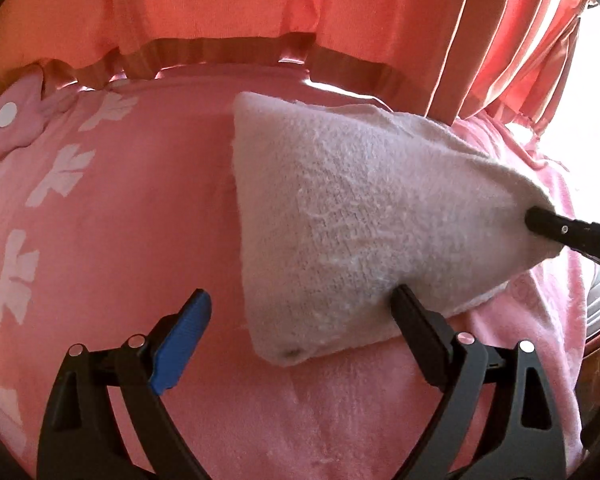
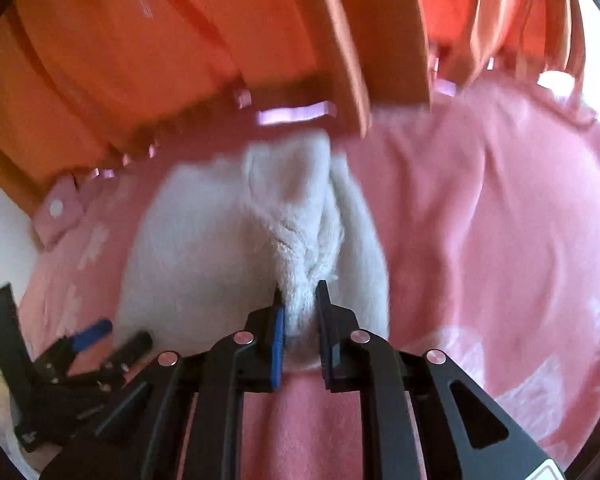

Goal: Fold small clothes

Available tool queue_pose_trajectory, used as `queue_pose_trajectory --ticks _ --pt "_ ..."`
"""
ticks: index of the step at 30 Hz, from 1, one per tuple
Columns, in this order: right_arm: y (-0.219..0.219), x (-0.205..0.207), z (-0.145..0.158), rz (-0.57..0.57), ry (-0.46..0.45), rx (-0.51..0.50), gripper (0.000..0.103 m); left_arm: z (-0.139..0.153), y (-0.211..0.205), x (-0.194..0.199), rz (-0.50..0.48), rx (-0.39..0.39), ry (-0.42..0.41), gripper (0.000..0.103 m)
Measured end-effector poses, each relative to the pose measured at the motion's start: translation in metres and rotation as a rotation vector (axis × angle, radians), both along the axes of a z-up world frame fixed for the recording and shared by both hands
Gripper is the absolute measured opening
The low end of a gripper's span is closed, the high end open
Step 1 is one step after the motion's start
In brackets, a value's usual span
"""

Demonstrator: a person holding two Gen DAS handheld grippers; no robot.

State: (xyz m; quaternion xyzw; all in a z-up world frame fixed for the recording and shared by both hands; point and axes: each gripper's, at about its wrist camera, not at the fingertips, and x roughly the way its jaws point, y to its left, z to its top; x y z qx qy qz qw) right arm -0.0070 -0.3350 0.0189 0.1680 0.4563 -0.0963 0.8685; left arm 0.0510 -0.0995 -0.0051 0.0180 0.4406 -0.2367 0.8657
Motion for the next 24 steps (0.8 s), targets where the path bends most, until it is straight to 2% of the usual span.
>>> queue_pose_trajectory --ticks 3,4,6,10,11,12,14,18,21,24 --pt "-0.008 0.012 -0.062 -0.003 0.174 -0.007 0.015 -0.002 -0.005 0.001 -0.015 0.009 0.003 0.090" --pt "-0.004 0.010 -0.060 0.003 0.139 -0.033 0.015 -0.003 -0.006 0.001 -0.021 0.012 0.006 0.090" --pt "0.000 0.010 -0.049 0.006 0.125 -0.060 0.018 -0.007 -0.008 0.001 -0.018 0.027 0.009 0.090" --pt "-0.003 0.005 -0.025 -0.034 0.051 -0.034 0.028 -0.014 -0.010 0.007 -0.014 0.028 0.033 0.091" --pt "-0.007 0.005 -0.019 -0.050 0.018 -0.032 0.039 -0.015 -0.010 0.009 -0.009 0.026 0.039 0.092" --pt "-0.010 0.008 -0.014 -0.075 -0.009 -0.035 0.058 -0.015 -0.011 0.009 -0.004 0.024 0.040 0.093" --pt "-0.022 0.016 -0.012 -0.136 -0.059 -0.019 0.074 -0.015 -0.012 0.010 -0.005 0.022 0.043 0.093" --pt "-0.034 0.039 -0.037 -0.194 -0.031 0.105 0.077 -0.016 -0.013 0.013 -0.017 0.004 0.056 0.095" --pt "-0.040 0.051 -0.063 -0.210 0.022 0.220 0.079 -0.018 -0.013 0.018 -0.015 -0.027 0.077 0.096" --pt "-0.042 0.056 -0.067 -0.211 0.021 0.265 0.085 -0.020 -0.013 0.023 -0.006 -0.061 0.106 0.096"
